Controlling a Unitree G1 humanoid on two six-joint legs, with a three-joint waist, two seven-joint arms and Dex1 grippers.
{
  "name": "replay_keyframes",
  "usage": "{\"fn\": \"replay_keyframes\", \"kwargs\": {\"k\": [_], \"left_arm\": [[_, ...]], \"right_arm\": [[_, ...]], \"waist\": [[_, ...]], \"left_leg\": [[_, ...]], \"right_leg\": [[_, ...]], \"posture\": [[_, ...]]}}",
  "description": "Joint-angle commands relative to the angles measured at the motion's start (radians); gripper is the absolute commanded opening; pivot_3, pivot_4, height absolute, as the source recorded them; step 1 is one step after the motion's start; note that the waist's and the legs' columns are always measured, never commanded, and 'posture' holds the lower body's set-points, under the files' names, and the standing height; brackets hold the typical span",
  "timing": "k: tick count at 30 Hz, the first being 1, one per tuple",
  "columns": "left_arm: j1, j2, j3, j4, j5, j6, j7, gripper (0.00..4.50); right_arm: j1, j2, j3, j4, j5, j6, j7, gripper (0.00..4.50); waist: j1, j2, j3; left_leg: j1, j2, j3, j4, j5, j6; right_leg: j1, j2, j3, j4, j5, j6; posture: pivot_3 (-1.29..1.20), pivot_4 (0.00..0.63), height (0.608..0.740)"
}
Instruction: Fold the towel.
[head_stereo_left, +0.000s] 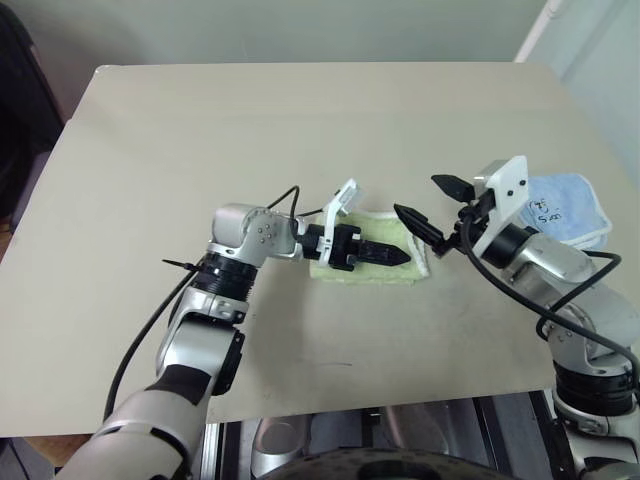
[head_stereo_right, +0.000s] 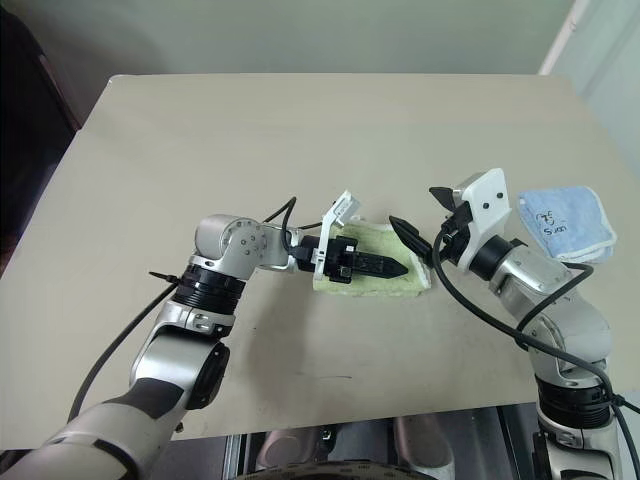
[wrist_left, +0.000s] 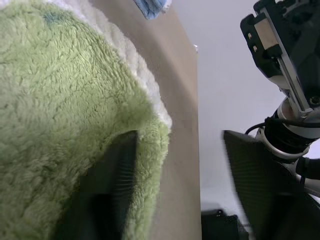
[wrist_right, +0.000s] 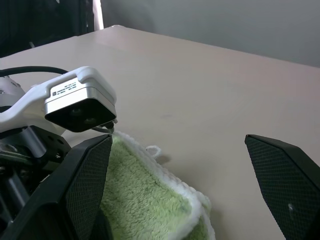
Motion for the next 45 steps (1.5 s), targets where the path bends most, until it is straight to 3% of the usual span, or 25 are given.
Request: {"fn": "replay_keyframes", "kwargs": {"k": [1,7,10,12,16,20,24,26,37,41,45], "left_arm": [[-0.01,0.011,0.044,-0.065,-0.035,-0.017,-0.039,4.36],[-0.042,0.023,0.185,-0.102,-0.138,0.041,-0.033,4.49],[0.004,0.057,0.212,-0.155,-0.112,-0.098,-0.069,4.49],[0.056,0.095,0.187,-0.189,-0.042,-0.266,-0.124,4.5],[0.094,0.13,0.212,-0.176,0.002,-0.382,-0.118,3.58],[0.136,0.192,0.202,-0.192,0.041,-0.459,-0.149,2.05],[0.194,0.178,0.2,-0.205,0.076,-0.626,-0.192,0.6],[0.237,0.161,0.181,-0.22,0.108,-0.762,-0.251,0.02],[0.277,0.083,0.051,-0.166,0.218,-0.93,-0.301,0.02],[0.274,0.074,-0.002,-0.074,0.302,-1.037,-0.331,0.02],[0.298,0.103,-0.114,0.025,0.478,-1.18,-0.329,0.02]], "right_arm": [[-0.001,-0.008,-0.034,-0.041,0.009,-0.004,-0.018,4.5],[-0.042,0.019,-0.099,-0.016,0.061,0.004,-0.038,4.5],[-0.07,0.032,-0.131,-0.002,0.105,0.027,-0.051,4.5],[-0.08,0.037,-0.138,-0.003,0.134,0.04,-0.052,4.12],[-0.08,0.039,-0.125,-0.008,0.164,0.057,-0.048,2.82],[-0.072,0.05,-0.092,-0.002,0.167,0.057,-0.039,1.3],[-0.07,0.073,-0.038,0.005,0.161,0.06,-0.043,0.0],[-0.064,0.082,0.001,0.014,0.144,0.059,-0.046,0.0],[0.012,0.057,0.123,0.087,0.027,0.042,-0.034,0.0],[0.025,0.068,0.119,0.129,-0.005,0.021,-0.043,0.0],[0.045,0.125,0.095,0.219,-0.04,-0.034,-0.079,0.0]], "waist": [[0.0,0.0,0.0],[0.0,0.0,0.0],[-0.001,0.0,0.0],[-0.004,0.001,0.0],[-0.003,0.001,0.0],[-0.002,0.001,0.0],[-0.003,0.001,0.0],[-0.003,0.001,0.0],[-0.004,0.001,0.0],[-0.005,0.002,0.0],[-0.006,0.002,0.0]], "left_leg": [[0.0,0.0,0.0,0.0,0.0,0.0],[0.0,0.0,0.0,0.0,0.0,0.0],[0.0,0.0,0.0,0.0,0.0,0.0],[0.0,0.0,0.0,0.0,0.0,0.0],[0.0,0.0,0.0,0.0,0.0,0.0],[-0.002,0.0,0.0,0.0,-0.001,0.002],[-0.003,0.0,0.0,0.0,-0.003,0.003],[-0.003,0.0,0.0,0.001,-0.004,0.003],[-0.008,0.0,-0.001,0.01,-0.013,0.007],[-0.008,0.0,-0.001,0.009,-0.014,0.007],[-0.008,0.0,-0.001,0.009,-0.014,0.007]], "right_leg": [[0.0,0.0,0.0,0.0,0.0,0.0],[0.0,0.0,0.0,0.0,-0.001,-0.002],[0.0,0.0,0.001,0.0,-0.001,-0.002],[0.0,0.0,0.001,0.0,-0.002,-0.003],[-0.001,0.0,0.0,0.001,-0.005,-0.005],[-0.002,0.0,0.0,0.001,-0.005,-0.004],[-0.002,0.0,0.0,0.001,-0.005,-0.004],[-0.003,0.0,0.0,0.001,-0.004,-0.006],[-0.004,-0.002,-0.002,0.0,-0.003,-0.005],[-0.004,-0.002,-0.002,0.001,-0.004,-0.006],[-0.005,-0.002,-0.002,0.001,-0.003,-0.006]], "posture": [[0.0,0.15,0.74],[0.0,0.15,0.74],[0.0,0.15,0.74],[0.0,0.15,0.74],[0.0,0.15,0.74],[0.0,0.15,0.74],[0.0,0.15,0.74],[0.0,0.15,0.74],[0.0,0.15,0.74],[0.0,0.15,0.74],[0.0,0.15,0.74]]}}
